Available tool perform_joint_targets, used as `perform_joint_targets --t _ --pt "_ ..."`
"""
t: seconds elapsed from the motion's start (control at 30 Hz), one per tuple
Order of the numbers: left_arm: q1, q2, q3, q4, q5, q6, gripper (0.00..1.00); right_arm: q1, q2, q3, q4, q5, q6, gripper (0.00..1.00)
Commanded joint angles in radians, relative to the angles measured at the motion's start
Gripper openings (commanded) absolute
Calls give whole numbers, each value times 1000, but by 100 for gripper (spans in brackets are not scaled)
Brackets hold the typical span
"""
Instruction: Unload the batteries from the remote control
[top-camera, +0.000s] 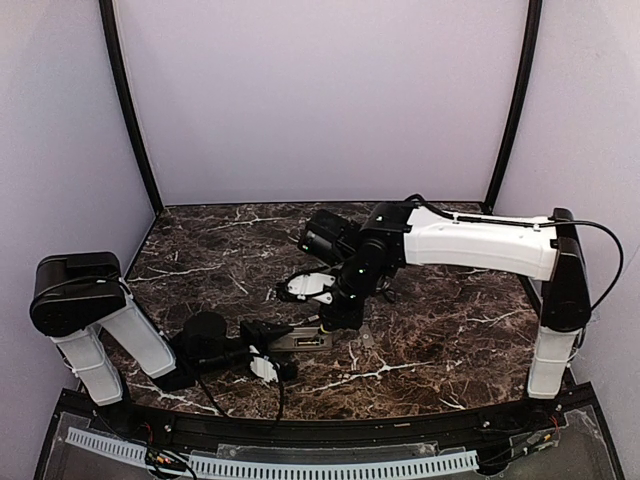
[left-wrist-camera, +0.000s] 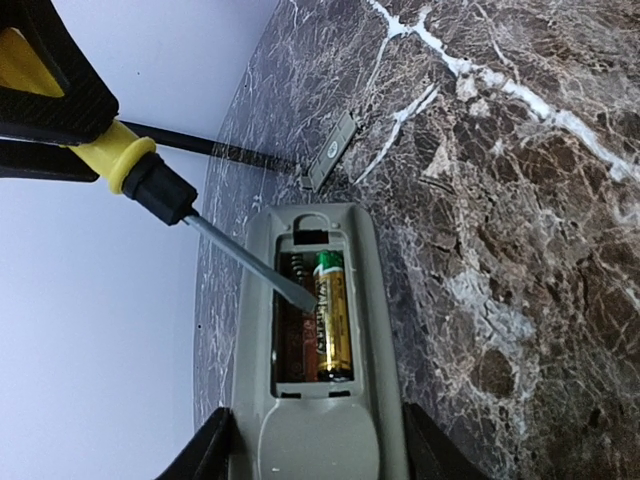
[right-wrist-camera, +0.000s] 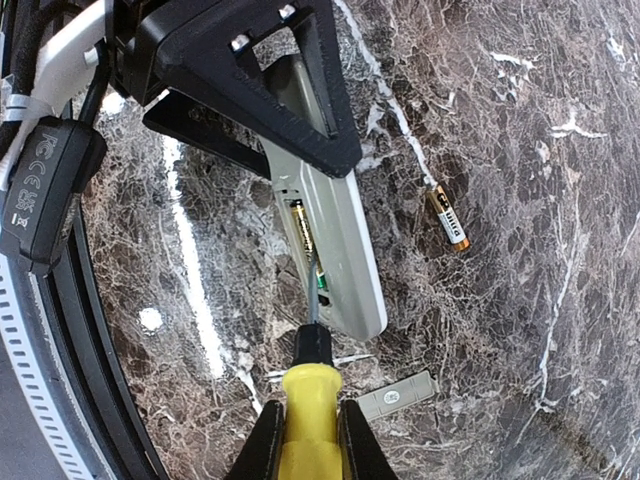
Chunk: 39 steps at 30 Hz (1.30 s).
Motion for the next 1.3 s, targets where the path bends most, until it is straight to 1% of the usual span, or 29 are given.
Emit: perform_joint_targets --t 0.0,0.27,0.43,0.63,0.87,1.17,1.27 --pt "-4 -10 12 17 1 -9 0 15 19 21 6 -5 -14 0" --pt "-4 -12 9 12 9 -4 0 15 44 30 16 -35 -45 0" --pt "-5 -13 9 9 12 -3 0 13 58 56 13 22 -51 0" --pt "-4 -28 30 -24 -1 -30 0 13 6 47 46 82 -22 0" --pt "0 -38 66 -93 -5 -51 0 14 -40 15 45 135 13 0" --pt "-1 -46 76 -113 -5 -58 0 12 -59 3 39 149 18 0" --pt "0 -51 80 -125 -5 -66 0 12 -53 2 39 131 18 0"
